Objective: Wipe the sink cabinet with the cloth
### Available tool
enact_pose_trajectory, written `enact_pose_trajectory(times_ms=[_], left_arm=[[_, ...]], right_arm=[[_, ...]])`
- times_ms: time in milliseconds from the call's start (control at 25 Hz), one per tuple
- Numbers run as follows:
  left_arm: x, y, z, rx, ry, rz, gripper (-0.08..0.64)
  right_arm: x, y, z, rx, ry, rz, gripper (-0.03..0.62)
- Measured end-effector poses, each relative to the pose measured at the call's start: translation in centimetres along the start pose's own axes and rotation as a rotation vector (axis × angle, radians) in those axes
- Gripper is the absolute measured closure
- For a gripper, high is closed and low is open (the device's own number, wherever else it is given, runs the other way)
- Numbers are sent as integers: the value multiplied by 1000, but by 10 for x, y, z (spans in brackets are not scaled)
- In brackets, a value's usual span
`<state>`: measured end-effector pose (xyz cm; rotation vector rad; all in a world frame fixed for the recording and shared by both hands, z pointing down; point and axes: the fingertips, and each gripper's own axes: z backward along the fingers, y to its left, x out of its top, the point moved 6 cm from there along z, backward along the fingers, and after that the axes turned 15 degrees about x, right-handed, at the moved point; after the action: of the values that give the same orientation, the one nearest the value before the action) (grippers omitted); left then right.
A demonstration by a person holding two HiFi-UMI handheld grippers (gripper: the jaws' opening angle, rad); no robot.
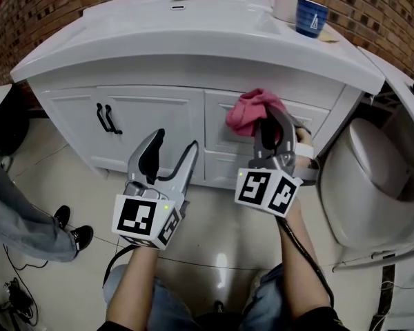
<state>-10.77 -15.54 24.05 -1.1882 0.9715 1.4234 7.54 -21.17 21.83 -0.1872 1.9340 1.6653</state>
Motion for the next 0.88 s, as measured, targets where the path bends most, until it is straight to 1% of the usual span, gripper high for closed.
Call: enact_pose_trajectory(times_ms=[80,160,200,280,400,520,640,760,880], left_arm=[[1,5,3,13,-19,-3,284],[-1,9,4,18,-15,-7,282],[-3,10,5,18,-8,-10,282],[-5,12,7,16,4,-18,282],[-4,13,8,14,3,-14,282],[-2,14,7,17,-2,4,282],[-1,11,5,10,-4,14,282],[-2,5,4,-4,-1,15,282],[-2,-1,1,-21,-5,18,282]], right_arm=[[29,29,-18,104,-56,57,549],[46,54,-35,199,-78,89,549],[52,64,-43,232,-81,104,549],[59,74,-55,253,-70,115,549],[56,70,-59,215,-37,79,549],[35,59,-51,170,21,67,549],[-4,38,-32,125,92,24,549],[-45,13,-9,71,157,-44,549],[-91,-16,16,-26,273,-101,549]])
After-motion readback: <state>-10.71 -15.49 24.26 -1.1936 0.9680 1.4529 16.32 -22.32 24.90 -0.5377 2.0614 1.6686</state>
